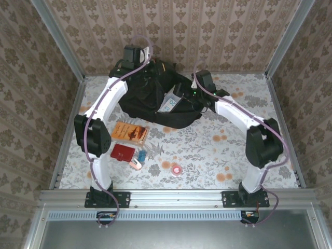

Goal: Pack the student bag

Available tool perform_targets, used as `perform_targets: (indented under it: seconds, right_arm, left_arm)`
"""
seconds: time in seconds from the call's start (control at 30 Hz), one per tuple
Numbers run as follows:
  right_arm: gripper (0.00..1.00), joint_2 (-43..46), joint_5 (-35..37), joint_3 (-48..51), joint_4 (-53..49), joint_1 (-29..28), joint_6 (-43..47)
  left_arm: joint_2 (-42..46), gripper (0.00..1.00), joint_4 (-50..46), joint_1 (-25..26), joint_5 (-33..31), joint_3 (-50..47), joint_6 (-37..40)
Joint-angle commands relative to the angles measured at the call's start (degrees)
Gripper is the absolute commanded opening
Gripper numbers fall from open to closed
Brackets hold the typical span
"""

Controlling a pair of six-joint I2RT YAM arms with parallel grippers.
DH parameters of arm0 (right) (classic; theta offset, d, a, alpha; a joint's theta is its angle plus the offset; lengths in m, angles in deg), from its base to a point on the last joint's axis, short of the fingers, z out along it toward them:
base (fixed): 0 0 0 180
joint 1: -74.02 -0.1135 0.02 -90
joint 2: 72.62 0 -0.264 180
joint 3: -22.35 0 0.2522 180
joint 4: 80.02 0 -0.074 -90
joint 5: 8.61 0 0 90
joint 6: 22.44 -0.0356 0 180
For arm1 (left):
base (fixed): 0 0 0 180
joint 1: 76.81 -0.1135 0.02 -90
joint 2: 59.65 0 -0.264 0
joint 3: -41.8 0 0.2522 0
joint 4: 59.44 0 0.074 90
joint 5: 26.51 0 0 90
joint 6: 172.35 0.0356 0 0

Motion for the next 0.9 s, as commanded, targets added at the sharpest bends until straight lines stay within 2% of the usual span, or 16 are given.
perform_targets:
  seconds: [0.0,0.1,0.27,0.43,0.5,0.67,0.73,0.87]
  right_arm:
    - [0.74,9.1,0.6,3.8,-5.8,-1.7,11.9]
    - [0.75,16.5,3.2,10.5,-7.7,-5.0,17.2]
    - [0.74,24.6,11.6,18.1,-20.1,-12.1,21.8]
    - [0.76,26.8,16.1,24.9,-29.4,-22.6,18.9]
    - [0.8,25.6,18.5,25.8,-31.6,-28.6,16.8]
    - [0.82,16.6,20.9,22.9,-36.3,-38.5,11.3]
    - [0.87,13.2,21.2,20.8,-37.3,-40.9,9.7]
    - [0.89,7.1,21.2,16.8,-39.0,-43.2,9.0]
  left_arm:
    - [4.0,0.0,3.0,-0.6,0.5,-0.4,0.5]
    - [4.6,0.0,1.9,-0.7,0.5,-0.9,2.1]
    - [6.2,0.0,0.7,-0.9,-0.4,-2.9,3.5]
    - [7.0,0.0,1.6,-1.2,-0.6,-5.6,3.5]
    - [6.9,0.0,2.2,-1.2,-0.2,-6.4,3.2]
    - [6.5,0.0,3.0,-1.2,0.3,-7.8,2.7]
    - [6.6,0.0,3.1,-1.2,0.3,-8.3,2.7]
    - [7.0,0.0,3.5,-1.3,0.2,-9.2,2.7]
